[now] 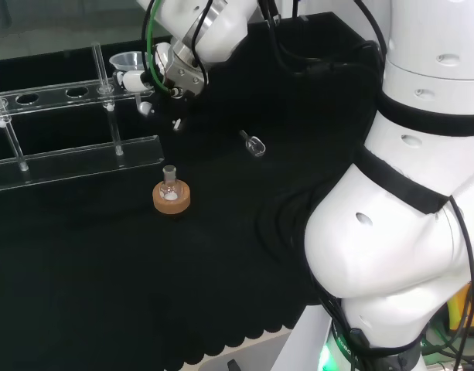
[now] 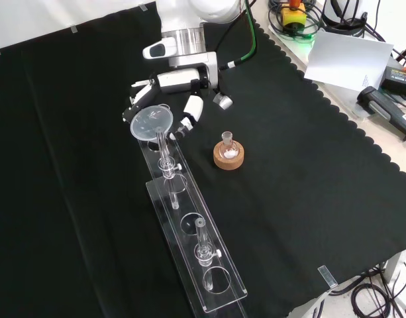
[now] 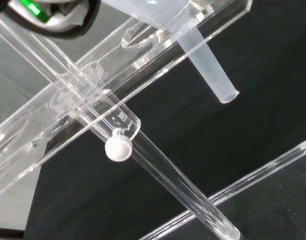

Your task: Put the funnel back on the funnel stand.

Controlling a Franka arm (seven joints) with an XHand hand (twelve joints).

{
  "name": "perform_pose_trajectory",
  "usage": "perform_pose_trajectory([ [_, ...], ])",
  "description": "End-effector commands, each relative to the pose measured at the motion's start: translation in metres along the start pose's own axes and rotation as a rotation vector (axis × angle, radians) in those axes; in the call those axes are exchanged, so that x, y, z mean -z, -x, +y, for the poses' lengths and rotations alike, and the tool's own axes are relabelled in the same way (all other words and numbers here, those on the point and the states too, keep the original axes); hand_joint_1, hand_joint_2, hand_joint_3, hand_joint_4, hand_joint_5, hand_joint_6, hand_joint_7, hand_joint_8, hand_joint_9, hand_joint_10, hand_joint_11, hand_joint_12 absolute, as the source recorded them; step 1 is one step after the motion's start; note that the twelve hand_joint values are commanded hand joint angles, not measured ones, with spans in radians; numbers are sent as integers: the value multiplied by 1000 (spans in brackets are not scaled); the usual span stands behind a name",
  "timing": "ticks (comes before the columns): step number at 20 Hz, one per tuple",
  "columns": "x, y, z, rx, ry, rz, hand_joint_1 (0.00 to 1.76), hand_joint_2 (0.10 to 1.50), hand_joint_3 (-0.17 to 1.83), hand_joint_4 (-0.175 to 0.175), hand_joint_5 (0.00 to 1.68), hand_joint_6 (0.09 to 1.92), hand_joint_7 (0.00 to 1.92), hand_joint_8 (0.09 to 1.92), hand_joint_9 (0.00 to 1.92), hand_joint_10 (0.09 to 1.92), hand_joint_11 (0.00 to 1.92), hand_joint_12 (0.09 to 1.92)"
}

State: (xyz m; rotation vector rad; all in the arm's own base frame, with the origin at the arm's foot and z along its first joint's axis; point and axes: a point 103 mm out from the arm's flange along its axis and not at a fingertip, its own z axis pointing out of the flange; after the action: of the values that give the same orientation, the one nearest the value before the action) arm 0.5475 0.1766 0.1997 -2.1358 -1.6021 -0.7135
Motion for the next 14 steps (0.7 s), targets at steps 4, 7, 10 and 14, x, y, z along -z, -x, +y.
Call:
perform_pose_trajectory([
  [4,-5,-1,-3,1,-10,9,820,583,674,-20,664,88,827,656,537,649,0,1562],
  [7,-9,-2,-3,6,-18,10,821,583,674,-21,663,88,827,656,536,649,0,1562],
  [10,-10,-2,-3,7,-21,15,821,582,675,-21,662,88,827,656,534,648,0,1561],
  [14,-11,-3,-3,12,-21,13,822,582,676,-20,662,89,827,656,529,645,0,1559],
])
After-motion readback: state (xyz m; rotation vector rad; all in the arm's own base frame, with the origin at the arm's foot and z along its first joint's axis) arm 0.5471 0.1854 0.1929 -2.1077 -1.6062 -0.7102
